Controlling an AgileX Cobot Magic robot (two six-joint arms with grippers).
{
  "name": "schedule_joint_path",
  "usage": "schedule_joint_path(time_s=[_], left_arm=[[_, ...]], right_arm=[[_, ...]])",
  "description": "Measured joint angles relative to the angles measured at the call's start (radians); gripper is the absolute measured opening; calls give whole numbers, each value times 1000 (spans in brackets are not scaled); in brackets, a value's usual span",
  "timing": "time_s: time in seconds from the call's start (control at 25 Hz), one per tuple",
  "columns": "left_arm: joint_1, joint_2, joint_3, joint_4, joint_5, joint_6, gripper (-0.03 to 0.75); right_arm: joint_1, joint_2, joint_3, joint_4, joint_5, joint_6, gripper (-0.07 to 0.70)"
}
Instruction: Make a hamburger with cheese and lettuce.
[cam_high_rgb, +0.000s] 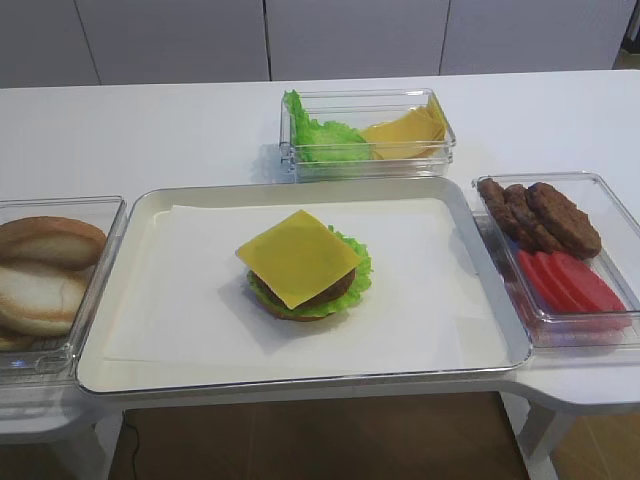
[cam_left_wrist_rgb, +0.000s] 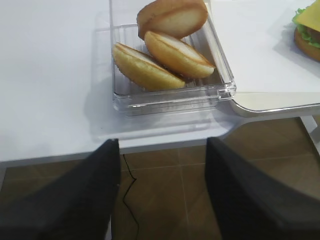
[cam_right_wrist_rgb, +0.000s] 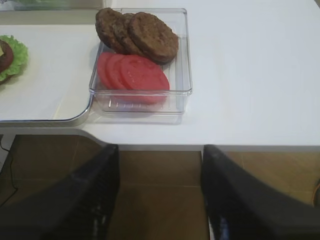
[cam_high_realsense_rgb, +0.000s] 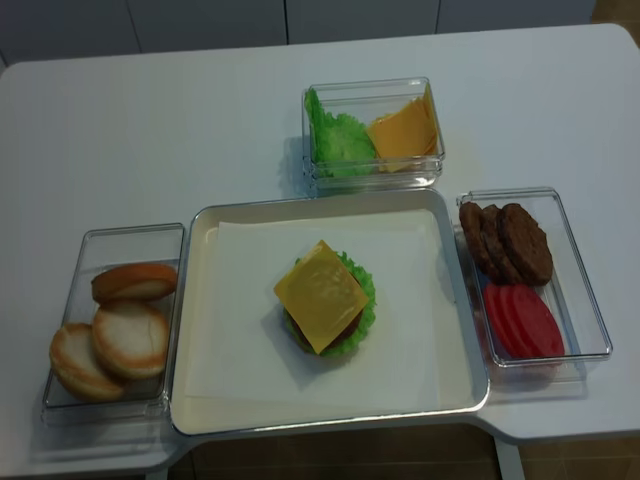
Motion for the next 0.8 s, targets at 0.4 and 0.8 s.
schedule_joint_path(time_s=[0.4, 0.8], left_arm=[[0, 0, 0, 0, 0, 0, 405], [0, 0, 0, 0, 0, 0, 405]], right_arm=[[0, 0, 44, 4, -48, -21, 397], [0, 0, 44, 4, -50, -21, 397]])
